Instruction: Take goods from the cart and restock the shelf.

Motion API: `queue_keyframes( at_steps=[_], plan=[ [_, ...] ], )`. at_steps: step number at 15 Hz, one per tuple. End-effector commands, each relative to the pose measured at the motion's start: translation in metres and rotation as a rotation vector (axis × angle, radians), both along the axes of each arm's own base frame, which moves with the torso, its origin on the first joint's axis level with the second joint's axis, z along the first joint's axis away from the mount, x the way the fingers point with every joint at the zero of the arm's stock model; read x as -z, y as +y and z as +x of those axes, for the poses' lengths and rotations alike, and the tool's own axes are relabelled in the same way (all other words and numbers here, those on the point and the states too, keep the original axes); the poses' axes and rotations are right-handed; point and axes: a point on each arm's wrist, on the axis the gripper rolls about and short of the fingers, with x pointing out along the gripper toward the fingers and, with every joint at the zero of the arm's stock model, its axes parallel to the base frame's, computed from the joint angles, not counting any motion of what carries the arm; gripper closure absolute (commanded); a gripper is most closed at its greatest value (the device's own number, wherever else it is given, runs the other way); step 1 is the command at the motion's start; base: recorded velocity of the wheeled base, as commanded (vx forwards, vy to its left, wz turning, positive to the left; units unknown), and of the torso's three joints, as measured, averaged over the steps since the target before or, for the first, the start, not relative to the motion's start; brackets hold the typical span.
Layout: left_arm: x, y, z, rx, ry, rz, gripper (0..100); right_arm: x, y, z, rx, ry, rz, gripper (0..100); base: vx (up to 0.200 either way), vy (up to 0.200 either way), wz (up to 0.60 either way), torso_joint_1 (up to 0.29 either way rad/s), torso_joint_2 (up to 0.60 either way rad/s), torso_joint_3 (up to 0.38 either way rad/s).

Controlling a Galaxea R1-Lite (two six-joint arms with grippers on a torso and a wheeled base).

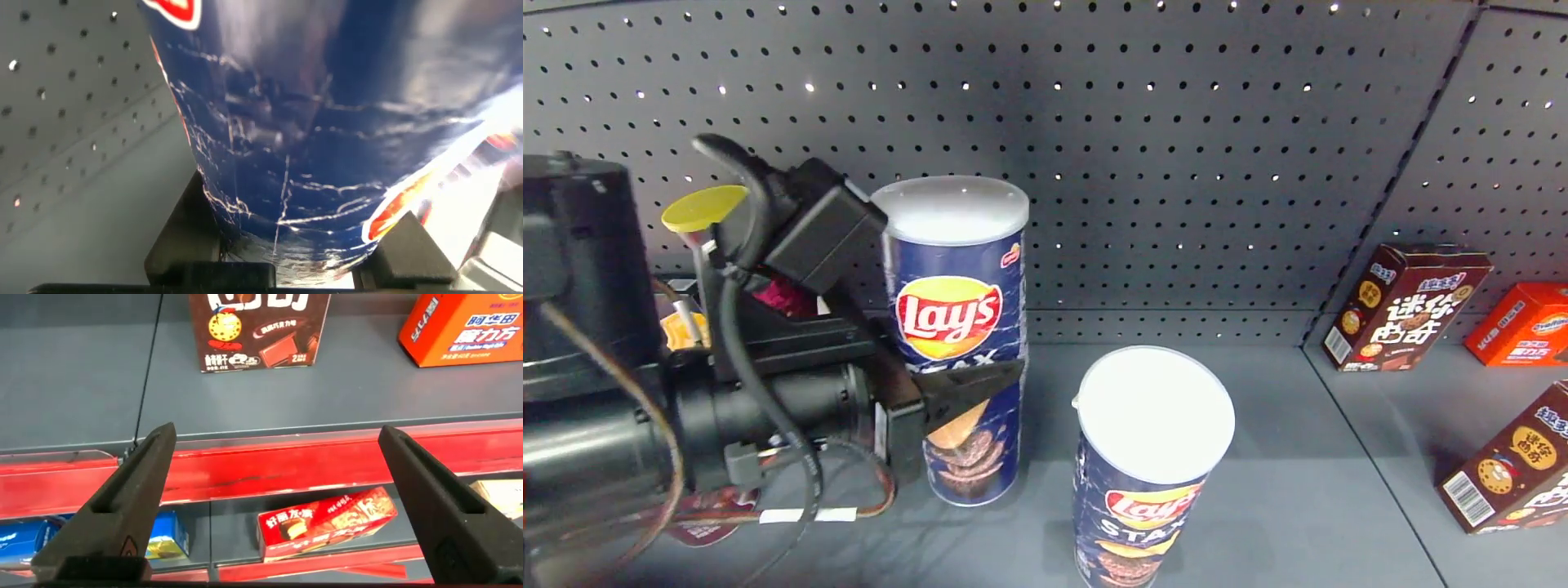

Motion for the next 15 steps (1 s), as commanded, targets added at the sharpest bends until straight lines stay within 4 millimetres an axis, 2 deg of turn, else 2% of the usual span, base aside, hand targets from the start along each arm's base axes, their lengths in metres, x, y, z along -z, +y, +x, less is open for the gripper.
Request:
queue_keyframes(
  at_steps=[1, 4, 10, 15],
  plan=[
    [0.011, -0.017, 0.041, -0.026, 0.008, 0.007, 100, 0.0, 0.0, 0.0, 0.0, 0.003, 0.0, 0, 0.0, 0.0, 0.0, 0.0, 0.0, 0.0],
    [0.022, -0.021, 0.074, -0.076, -0.024, 0.015, 100, 0.0, 0.0, 0.0, 0.0, 0.003, 0.0, 0, 0.0, 0.0, 0.0, 0.0, 0.0, 0.0],
    [0.043, -0.04, 0.104, -0.077, -0.07, -0.022, 100, 0.0, 0.0, 0.0, -0.002, 0.003, 0.0, 0, 0.0, 0.0, 0.0, 0.0, 0.0, 0.0],
    [0.042, -0.055, 0.122, -0.067, -0.093, -0.038, 100, 0.0, 0.0, 0.0, -0.002, 0.003, 0.0, 0, 0.0, 0.0, 0.0, 0.0, 0.0, 0.0]
  ],
)
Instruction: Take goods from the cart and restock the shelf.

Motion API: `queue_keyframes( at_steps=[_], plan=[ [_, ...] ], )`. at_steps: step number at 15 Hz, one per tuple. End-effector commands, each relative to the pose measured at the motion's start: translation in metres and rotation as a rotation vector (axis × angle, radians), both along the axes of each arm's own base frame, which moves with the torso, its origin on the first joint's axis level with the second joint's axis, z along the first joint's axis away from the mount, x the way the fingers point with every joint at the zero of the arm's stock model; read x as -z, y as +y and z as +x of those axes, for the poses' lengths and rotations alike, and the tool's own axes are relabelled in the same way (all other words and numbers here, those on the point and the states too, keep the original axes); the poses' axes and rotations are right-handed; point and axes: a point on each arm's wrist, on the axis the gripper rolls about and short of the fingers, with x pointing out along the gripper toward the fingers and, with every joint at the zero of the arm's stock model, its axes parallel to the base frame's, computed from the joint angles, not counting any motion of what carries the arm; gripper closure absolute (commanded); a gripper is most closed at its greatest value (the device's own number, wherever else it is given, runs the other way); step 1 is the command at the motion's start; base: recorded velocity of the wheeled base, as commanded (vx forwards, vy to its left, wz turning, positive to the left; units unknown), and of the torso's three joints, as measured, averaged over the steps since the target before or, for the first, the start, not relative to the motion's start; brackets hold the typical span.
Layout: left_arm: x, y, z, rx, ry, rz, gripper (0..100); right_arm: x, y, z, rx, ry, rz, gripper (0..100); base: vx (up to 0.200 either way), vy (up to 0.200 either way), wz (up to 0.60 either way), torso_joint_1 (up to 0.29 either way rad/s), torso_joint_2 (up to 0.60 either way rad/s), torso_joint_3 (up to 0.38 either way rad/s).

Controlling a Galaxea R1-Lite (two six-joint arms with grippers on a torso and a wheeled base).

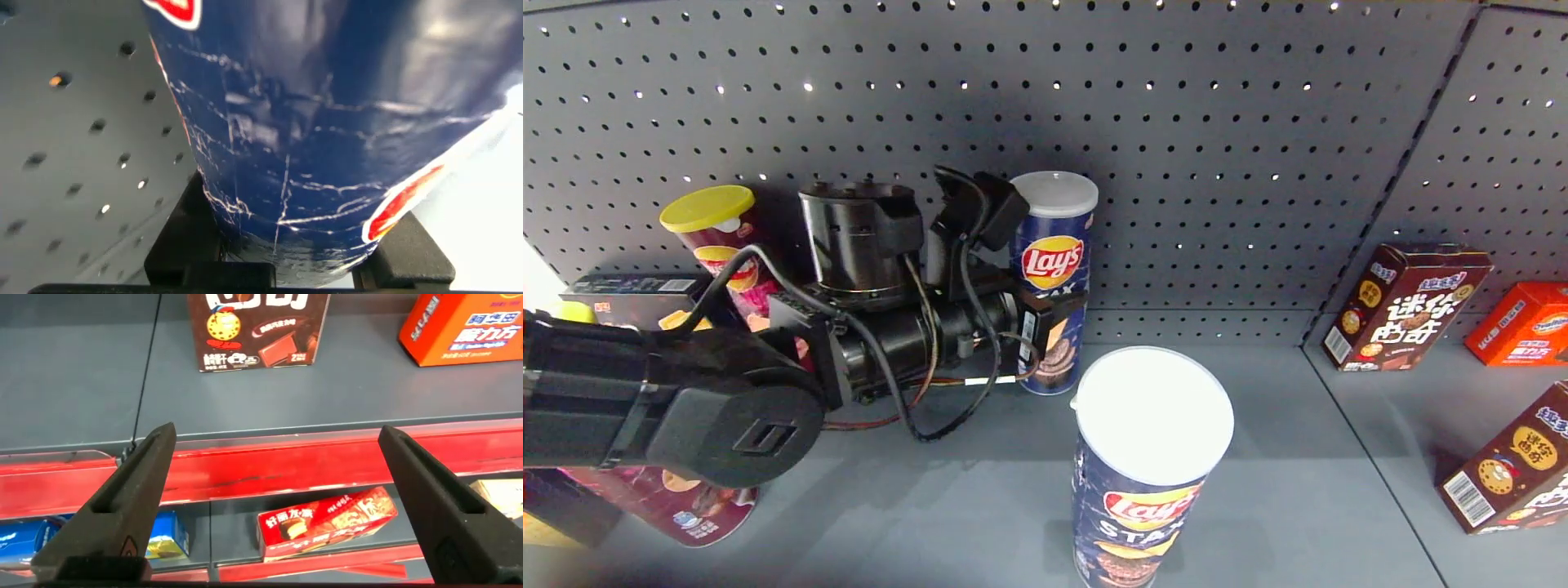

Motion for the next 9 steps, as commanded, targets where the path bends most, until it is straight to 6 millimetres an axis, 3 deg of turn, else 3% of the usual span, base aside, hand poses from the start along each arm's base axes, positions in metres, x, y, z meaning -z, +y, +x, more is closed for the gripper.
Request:
queue_keyframes(
  at_steps=[1, 9],
  plan=[
    [0.006, -0.01, 0.012, 0.006, 0.005, 0.003, 100, 0.0, 0.0, 0.0, 0.001, 0.002, 0.0, 0, 0.0, 0.0, 0.0, 0.0, 0.0, 0.0],
    [0.01, -0.026, 0.017, 0.031, 0.005, 0.0, 100, 0.0, 0.0, 0.0, -0.001, 0.002, 0.0, 0, 0.0, 0.0, 0.0, 0.0, 0.0, 0.0]
  ],
)
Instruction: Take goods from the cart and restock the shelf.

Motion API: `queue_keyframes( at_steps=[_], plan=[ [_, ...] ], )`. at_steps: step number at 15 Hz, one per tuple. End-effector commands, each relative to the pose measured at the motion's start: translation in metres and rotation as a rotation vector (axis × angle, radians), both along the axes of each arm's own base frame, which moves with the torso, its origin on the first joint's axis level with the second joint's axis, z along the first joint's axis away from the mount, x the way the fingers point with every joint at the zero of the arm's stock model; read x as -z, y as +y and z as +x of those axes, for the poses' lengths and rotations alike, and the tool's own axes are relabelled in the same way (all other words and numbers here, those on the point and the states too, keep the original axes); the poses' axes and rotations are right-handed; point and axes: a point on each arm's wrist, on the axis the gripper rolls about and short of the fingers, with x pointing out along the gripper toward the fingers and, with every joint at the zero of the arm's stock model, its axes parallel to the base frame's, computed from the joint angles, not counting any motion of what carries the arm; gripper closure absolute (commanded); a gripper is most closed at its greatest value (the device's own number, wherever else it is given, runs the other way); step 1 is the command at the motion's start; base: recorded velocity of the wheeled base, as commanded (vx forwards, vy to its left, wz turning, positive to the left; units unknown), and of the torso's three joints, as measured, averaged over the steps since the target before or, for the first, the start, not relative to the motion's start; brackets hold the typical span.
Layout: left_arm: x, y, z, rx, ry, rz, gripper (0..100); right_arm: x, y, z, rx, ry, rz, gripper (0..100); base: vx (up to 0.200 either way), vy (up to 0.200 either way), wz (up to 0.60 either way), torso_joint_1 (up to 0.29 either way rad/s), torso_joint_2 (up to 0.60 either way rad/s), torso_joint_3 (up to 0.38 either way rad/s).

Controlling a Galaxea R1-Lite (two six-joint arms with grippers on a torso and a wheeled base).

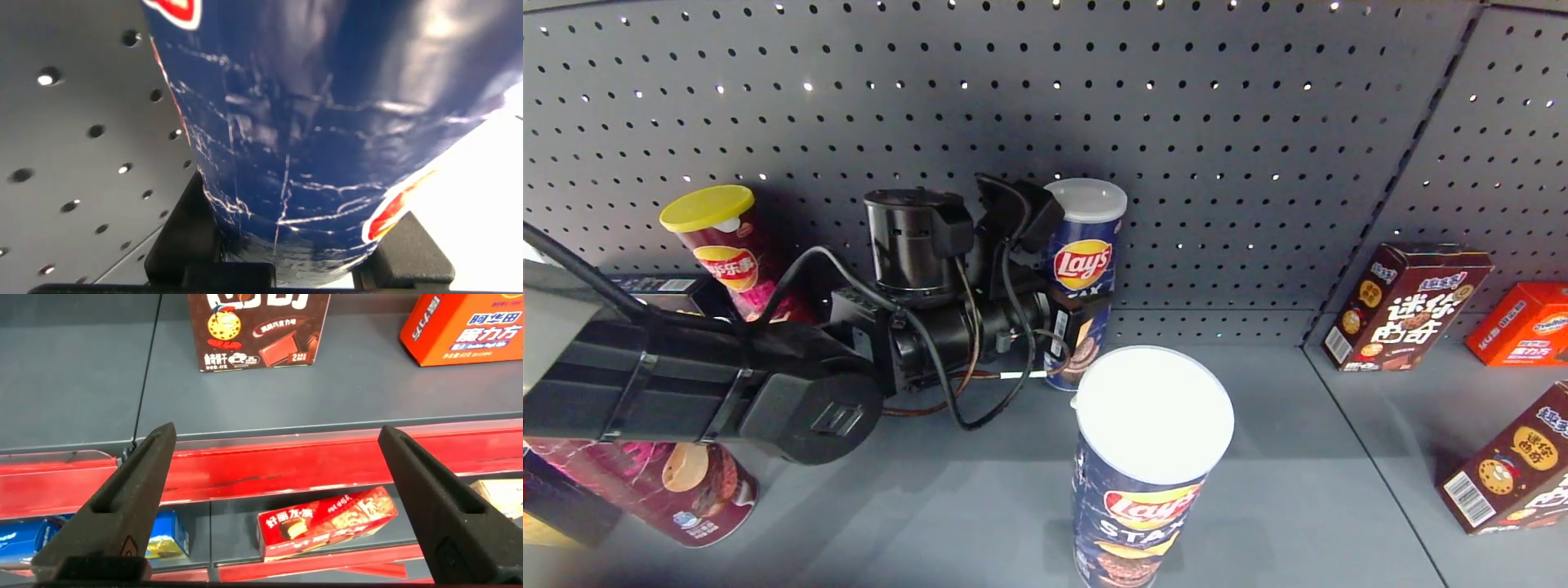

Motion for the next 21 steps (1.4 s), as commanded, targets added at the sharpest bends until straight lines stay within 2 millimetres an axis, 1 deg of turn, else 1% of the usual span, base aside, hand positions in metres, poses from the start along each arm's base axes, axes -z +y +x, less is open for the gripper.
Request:
queue_keyframes(
  at_steps=[1, 3, 5, 6, 8, 17, 18, 21],
  plan=[
    [0.001, -0.005, 0.0, 0.009, -0.001, -0.001, 100, 0.0, 0.0, 0.0, 0.001, 0.001, 0.0, 0, 0.0, 0.0, 0.0, 0.0, 0.0, 0.0],
    [0.003, -0.008, 0.004, 0.011, -0.001, -0.001, 100, 0.0, 0.0, 0.0, 0.001, 0.001, 0.0, 0, 0.0, 0.0, 0.0, 0.0, 0.0, 0.0],
    [0.003, -0.009, 0.005, 0.012, -0.002, -0.002, 100, 0.0, 0.0, 0.0, 0.001, 0.001, 0.0, 0, 0.0, 0.0, 0.0, 0.0, 0.0, 0.0],
    [0.007, -0.011, 0.007, 0.011, 0.003, 0.004, 100, 0.0, 0.0, 0.0, 0.001, 0.001, 0.0, 0, 0.0, 0.0, 0.0, 0.0, 0.0, 0.0],
    [0.009, -0.012, 0.009, 0.011, -0.006, -0.005, 100, 0.0, 0.0, 0.0, 0.001, 0.001, 0.0, 0, 0.0, 0.0, 0.0, 0.0, 0.0, 0.0],
    [0.015, -0.011, 0.013, 0.002, -0.011, -0.008, 100, 0.0, 0.0, 0.0, 0.001, 0.001, 0.0, 0, 0.0, 0.0, 0.0, 0.0, 0.0, 0.0],
    [0.015, -0.011, 0.013, 0.002, -0.012, -0.007, 0, 0.0, 0.0, 0.0, 0.001, 0.001, 0.0, 0, 0.0, 0.0, 0.0, 0.0, 0.0, 0.0],
    [0.014, -0.013, 0.013, 0.003, -0.014, -0.012, 0, 0.0, 0.0, 0.0, 0.001, 0.001, 0.0, 0, 0.0, 0.0, 0.0, 0.0, 0.0, 0.0]
  ],
)
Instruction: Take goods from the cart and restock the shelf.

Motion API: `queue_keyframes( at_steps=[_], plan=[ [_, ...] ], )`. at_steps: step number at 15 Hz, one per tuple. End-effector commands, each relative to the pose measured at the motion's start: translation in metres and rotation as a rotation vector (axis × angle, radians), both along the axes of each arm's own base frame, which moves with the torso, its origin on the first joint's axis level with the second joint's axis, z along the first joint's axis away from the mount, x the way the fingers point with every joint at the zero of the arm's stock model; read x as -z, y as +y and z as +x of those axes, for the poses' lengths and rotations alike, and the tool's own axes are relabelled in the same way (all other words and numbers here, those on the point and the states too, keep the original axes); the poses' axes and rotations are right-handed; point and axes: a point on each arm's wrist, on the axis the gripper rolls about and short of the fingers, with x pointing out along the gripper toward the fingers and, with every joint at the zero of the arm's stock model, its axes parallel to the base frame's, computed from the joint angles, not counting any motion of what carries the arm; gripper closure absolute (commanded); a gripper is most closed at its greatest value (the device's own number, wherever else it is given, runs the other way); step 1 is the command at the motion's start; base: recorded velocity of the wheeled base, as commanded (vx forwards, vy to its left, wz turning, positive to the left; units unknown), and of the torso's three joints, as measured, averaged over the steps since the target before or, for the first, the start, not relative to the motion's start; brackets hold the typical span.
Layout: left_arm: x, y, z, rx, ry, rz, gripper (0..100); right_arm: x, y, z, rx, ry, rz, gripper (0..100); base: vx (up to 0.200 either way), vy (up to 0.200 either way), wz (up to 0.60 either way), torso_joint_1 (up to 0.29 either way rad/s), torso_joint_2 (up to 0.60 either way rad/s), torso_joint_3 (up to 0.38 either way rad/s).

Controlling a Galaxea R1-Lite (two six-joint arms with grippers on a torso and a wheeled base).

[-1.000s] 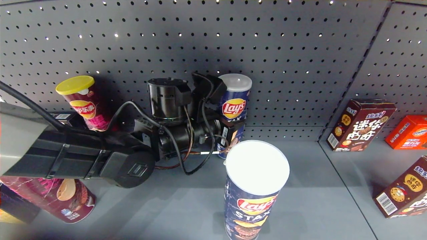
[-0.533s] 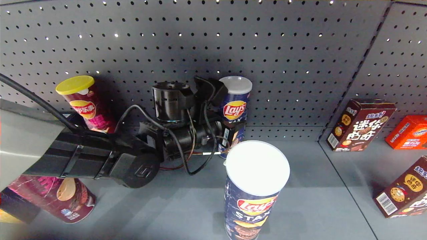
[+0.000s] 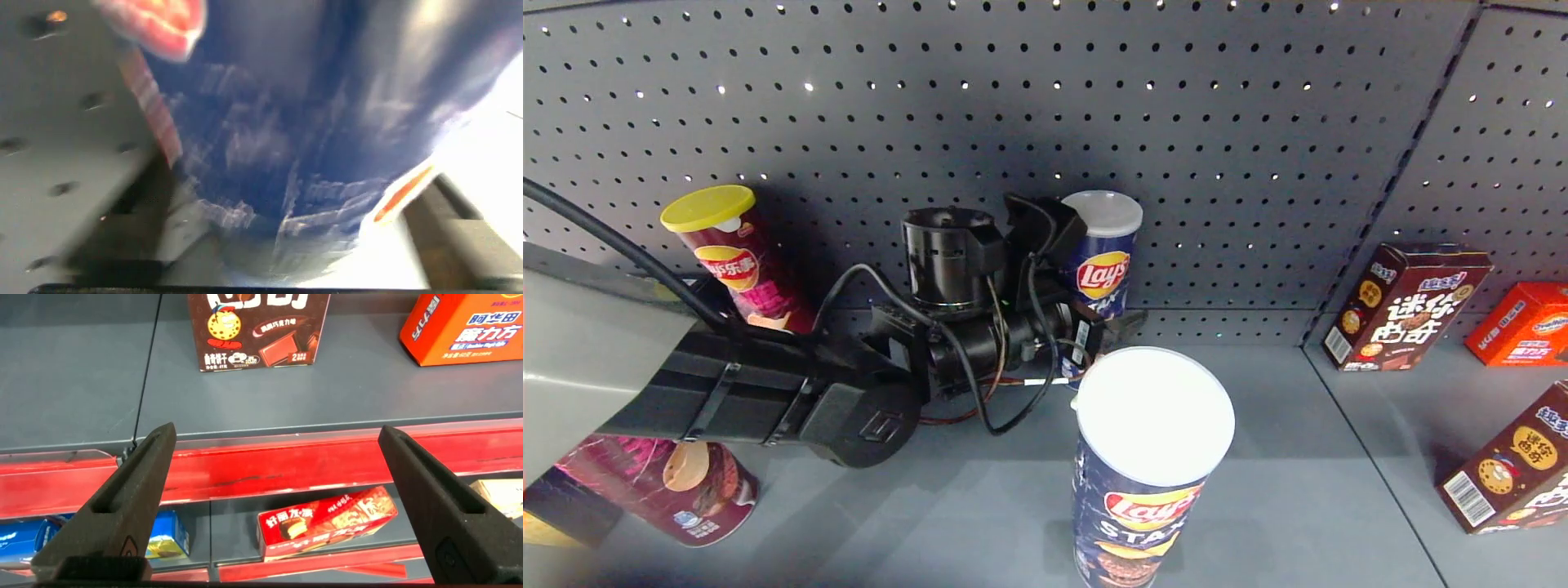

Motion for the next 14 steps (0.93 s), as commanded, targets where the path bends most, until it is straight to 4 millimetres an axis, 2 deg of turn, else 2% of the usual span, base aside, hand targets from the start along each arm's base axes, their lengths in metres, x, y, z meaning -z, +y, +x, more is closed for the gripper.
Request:
queue_keyframes(
  at_steps=[1, 3, 8, 10, 14],
  plan=[
    [-0.002, 0.001, 0.001, -0.005, -0.006, -0.004, 0, 0.0, 0.0, 0.0, -0.001, 0.001, 0.0, 0, 0.0, 0.0, 0.0, 0.0, 0.0, 0.0],
    [-0.003, 0.003, -0.001, -0.007, -0.008, -0.006, 0, 0.0, 0.0, 0.0, 0.0, 0.001, 0.0, 0, 0.0, 0.0, 0.0, 0.0, 0.0, 0.0],
    [-0.023, 0.018, -0.016, -0.018, -0.041, -0.029, 0, 0.0, 0.0, 0.0, 0.0, 0.001, 0.0, 0, 0.0, 0.0, 0.0, 0.0, 0.0, 0.0],
    [-0.029, 0.023, -0.025, -0.018, -0.047, -0.033, 0, 0.0, 0.0, 0.0, 0.0, 0.001, 0.0, 0, 0.0, 0.0, 0.0, 0.0, 0.0, 0.0],
    [-0.037, 0.047, -0.055, -0.05, -0.051, -0.031, 0, 0.0, 0.0, 0.0, 0.0, 0.001, 0.0, 0, 0.0, 0.0, 0.0, 0.0, 0.0, 0.0]
  ],
)
